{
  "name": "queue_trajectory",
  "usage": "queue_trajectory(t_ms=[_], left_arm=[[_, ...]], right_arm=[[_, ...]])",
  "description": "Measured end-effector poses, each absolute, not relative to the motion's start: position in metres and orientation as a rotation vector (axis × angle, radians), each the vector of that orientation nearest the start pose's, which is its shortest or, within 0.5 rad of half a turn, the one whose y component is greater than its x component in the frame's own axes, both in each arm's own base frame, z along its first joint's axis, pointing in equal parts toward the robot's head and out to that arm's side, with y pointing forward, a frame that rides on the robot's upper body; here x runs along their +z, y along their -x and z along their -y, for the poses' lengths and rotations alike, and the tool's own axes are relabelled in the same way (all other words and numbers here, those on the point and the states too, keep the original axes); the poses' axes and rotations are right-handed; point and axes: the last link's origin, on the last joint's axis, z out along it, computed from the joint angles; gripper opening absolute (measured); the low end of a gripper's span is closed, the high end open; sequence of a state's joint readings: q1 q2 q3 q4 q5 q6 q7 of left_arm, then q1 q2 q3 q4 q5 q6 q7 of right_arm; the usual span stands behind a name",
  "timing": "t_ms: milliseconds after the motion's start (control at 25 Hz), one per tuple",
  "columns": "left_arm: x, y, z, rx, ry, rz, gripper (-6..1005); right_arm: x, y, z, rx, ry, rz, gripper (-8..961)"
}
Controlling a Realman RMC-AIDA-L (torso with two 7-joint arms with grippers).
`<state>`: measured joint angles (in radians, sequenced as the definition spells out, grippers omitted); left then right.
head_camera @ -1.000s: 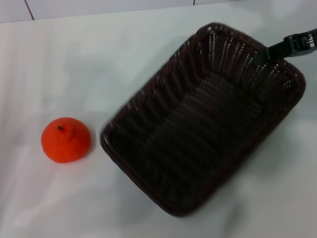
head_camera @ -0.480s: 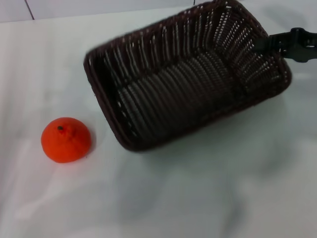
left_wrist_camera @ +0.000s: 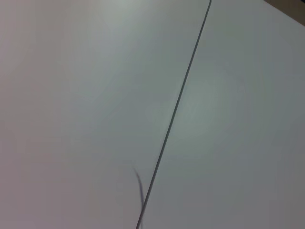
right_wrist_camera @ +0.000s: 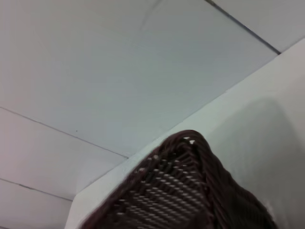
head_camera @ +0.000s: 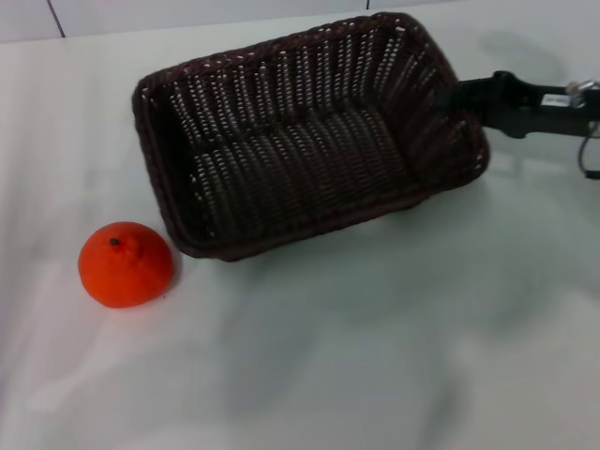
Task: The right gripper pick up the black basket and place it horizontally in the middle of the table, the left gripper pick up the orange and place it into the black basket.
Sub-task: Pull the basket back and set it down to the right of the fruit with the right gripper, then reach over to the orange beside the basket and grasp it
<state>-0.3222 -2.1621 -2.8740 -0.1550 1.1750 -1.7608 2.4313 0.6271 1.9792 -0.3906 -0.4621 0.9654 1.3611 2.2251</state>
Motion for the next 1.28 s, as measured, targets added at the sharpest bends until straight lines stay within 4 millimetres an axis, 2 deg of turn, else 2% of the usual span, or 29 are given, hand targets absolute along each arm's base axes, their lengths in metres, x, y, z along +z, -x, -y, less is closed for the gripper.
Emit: queue_trajectory(t_ms=[280,480,720,840,1000,1280], left_arm=[[0.038,0.317,-0.259,-1.314,1.422,0.485,870],[0.034,0.319,-0.256,-1.281,1.527,0.495,868],[0.022,0.325,-0.24,-1.162,1.872,0.506,865],[0.013,0.33,-0.232,-1.096,2.053,0.53,864],[-0.002,0.337,-0.228,-1.001,2.199,0.61,862],[-0.019,0.35,-0.227,-0.851,2.259,0.689,859]], right_arm=[[0.018,-0.297,-0.366,-0.306,1.723,1.858,254],[0.025,-0.299,-0.363,-0.27,1.735,1.851,478],[0.054,-0.317,-0.366,-0.374,1.739,1.793,691],[0.065,-0.324,-0.37,-0.439,1.735,1.759,850],[0.071,-0.325,-0.379,-0.505,1.727,1.742,846],[0.069,-0.317,-0.39,-0.527,1.702,1.749,843]])
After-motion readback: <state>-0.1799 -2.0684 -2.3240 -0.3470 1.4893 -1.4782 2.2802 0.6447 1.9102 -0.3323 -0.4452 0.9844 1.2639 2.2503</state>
